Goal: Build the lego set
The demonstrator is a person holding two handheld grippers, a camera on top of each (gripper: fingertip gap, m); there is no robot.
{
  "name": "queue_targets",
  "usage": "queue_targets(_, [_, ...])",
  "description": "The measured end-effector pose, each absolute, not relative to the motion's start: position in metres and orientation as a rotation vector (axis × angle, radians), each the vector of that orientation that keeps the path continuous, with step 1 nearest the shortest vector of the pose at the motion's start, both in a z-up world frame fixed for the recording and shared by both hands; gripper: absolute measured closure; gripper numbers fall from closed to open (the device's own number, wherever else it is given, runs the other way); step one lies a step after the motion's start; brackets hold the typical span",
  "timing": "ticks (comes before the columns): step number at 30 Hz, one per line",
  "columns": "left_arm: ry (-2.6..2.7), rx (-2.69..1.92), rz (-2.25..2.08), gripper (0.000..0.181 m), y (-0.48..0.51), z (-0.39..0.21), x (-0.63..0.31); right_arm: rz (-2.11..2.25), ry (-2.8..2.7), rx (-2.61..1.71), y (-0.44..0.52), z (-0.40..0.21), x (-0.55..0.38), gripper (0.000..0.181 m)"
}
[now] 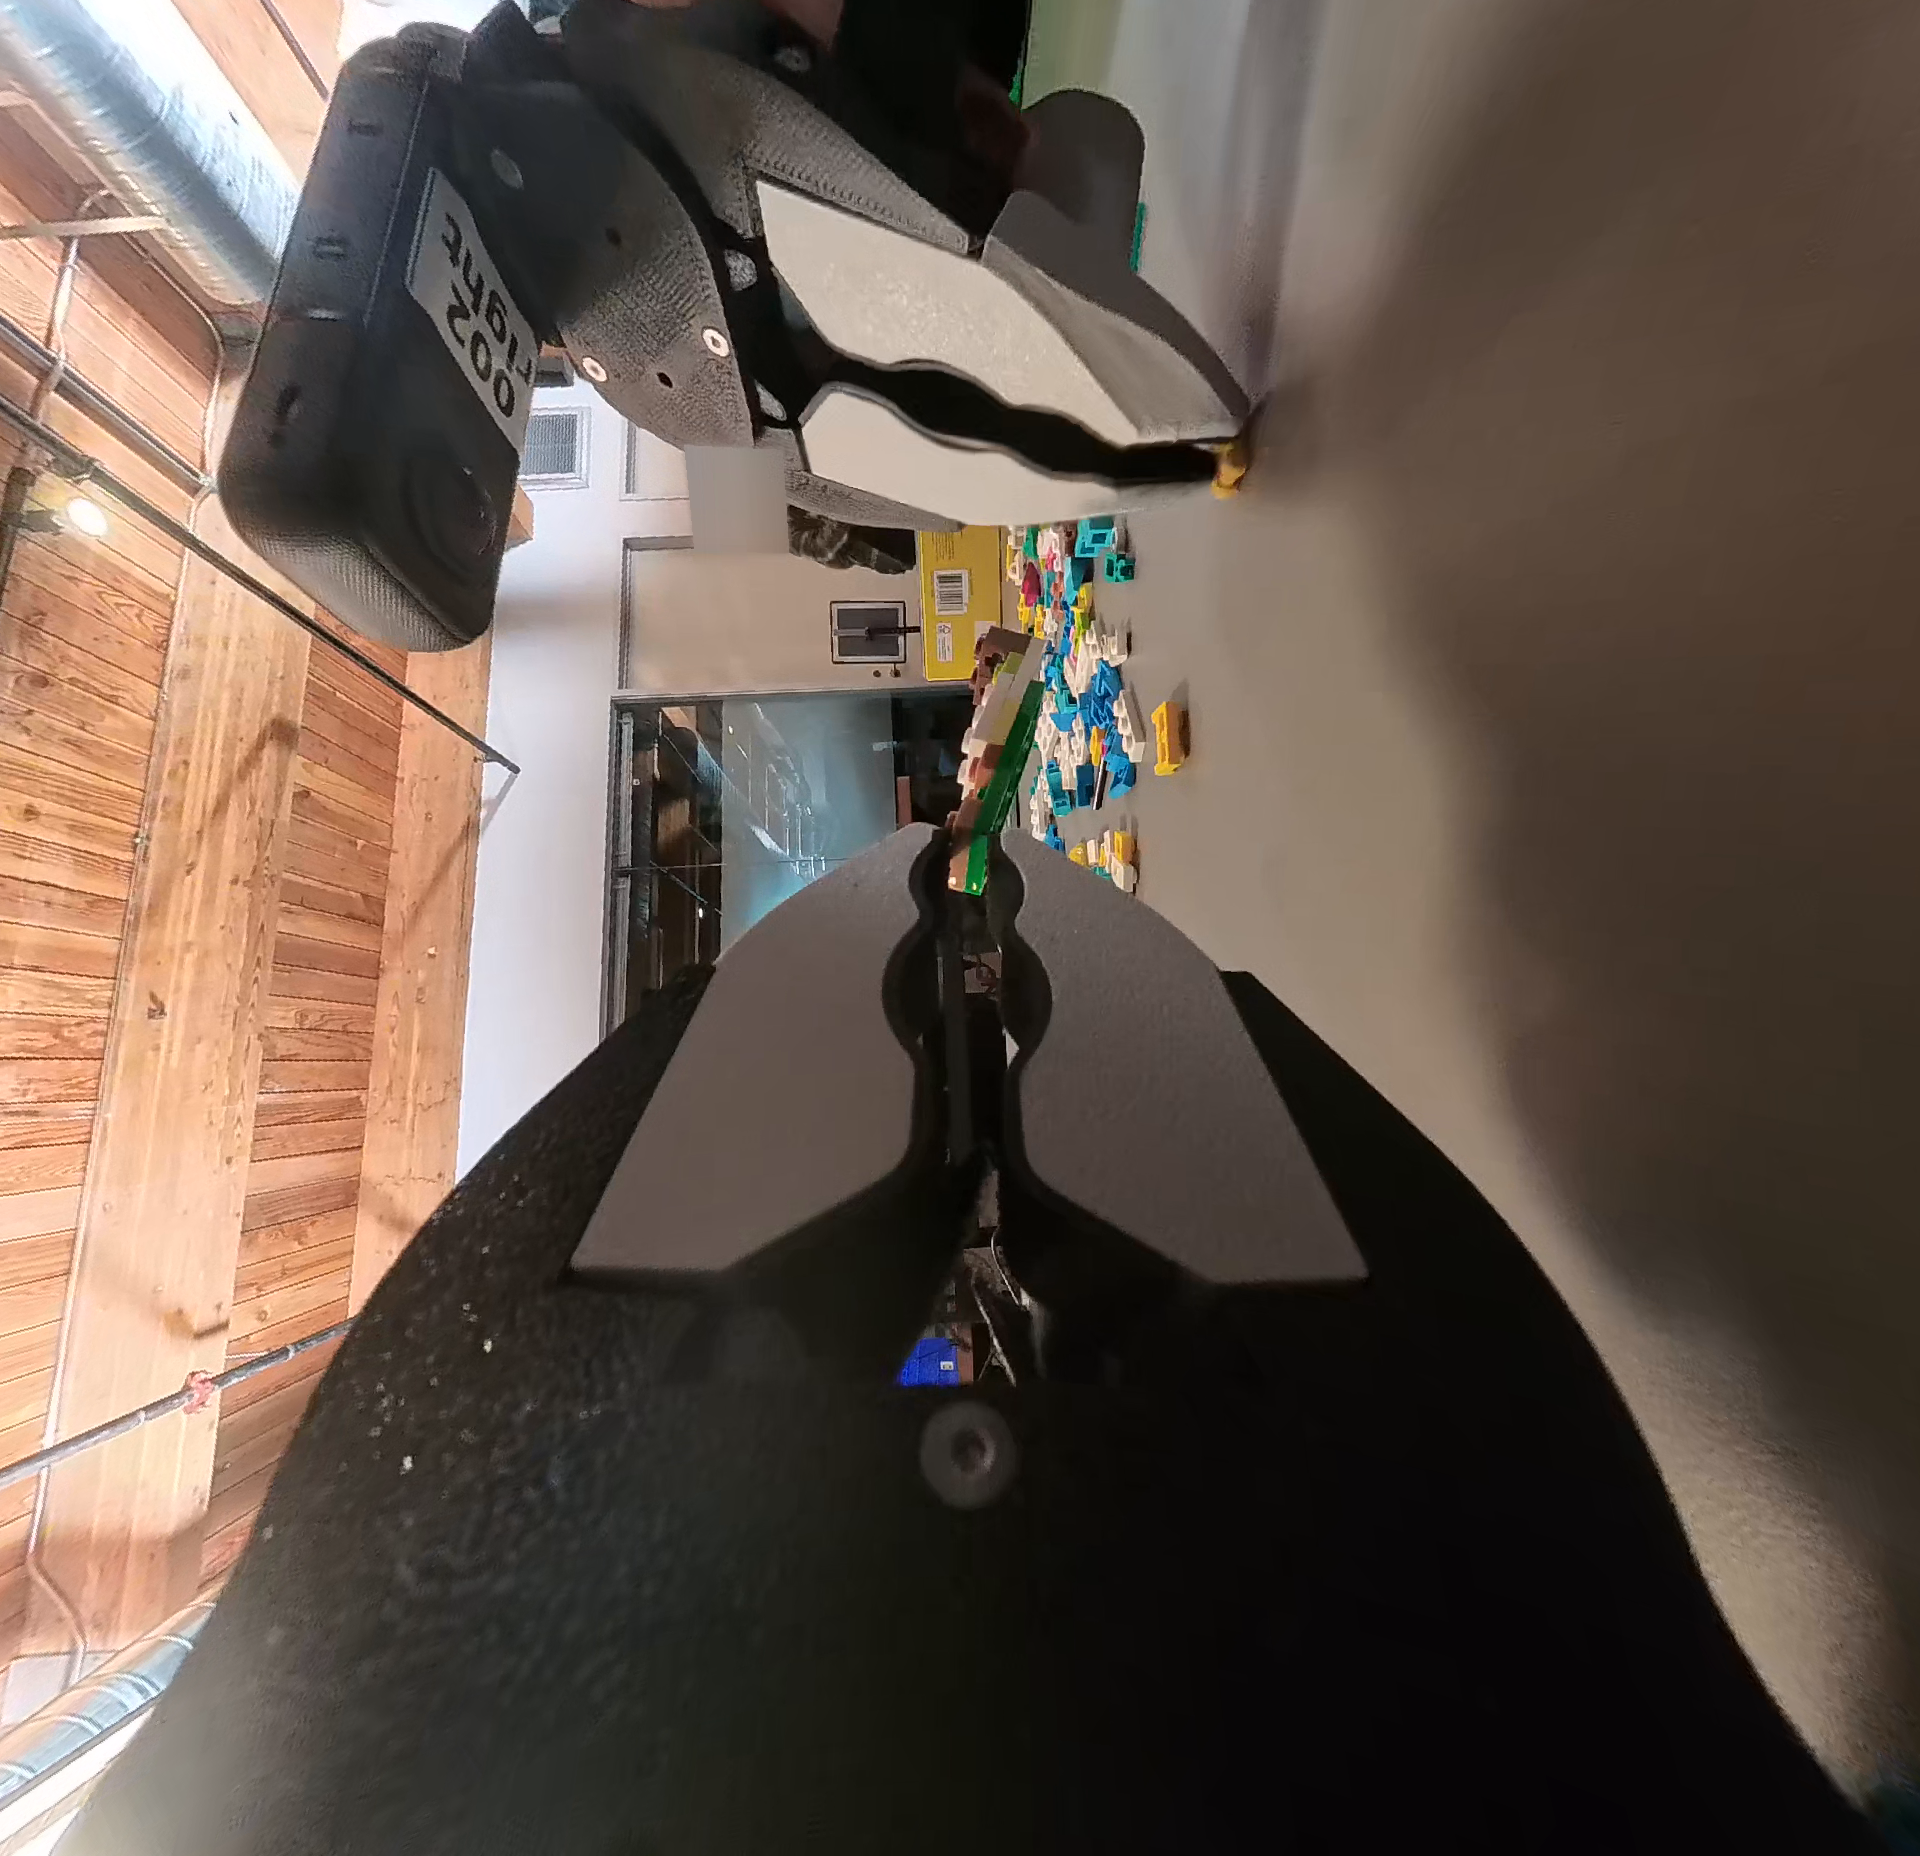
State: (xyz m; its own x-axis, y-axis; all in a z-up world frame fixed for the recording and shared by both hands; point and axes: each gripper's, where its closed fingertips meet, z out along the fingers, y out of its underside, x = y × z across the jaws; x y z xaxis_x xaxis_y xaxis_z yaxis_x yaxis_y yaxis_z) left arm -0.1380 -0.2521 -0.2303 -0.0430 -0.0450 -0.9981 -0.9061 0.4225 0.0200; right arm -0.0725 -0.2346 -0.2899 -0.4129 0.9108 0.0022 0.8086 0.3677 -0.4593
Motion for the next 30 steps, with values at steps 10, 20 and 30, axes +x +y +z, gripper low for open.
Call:
queue_targets(10, [1.429,-0.878,0.875,0.175,-0.255,-0.226,-0.137,0.783,-2.215,-1.357,-0.237,-0.228,-0.094,0.175])
queue_targets(20, [1.397,-0.832,0.88,0.175,-0.261,-0.218,-0.134,0.794,-2.249,-1.128,-0.254,-0.21,-0.137,0.175])
queue_targets(30, [1.385,-0.811,0.886,0.175,-0.263,-0.215,-0.134,0.761,-2.303,-1.103,-0.254,-0.215,-0.137,0.175])
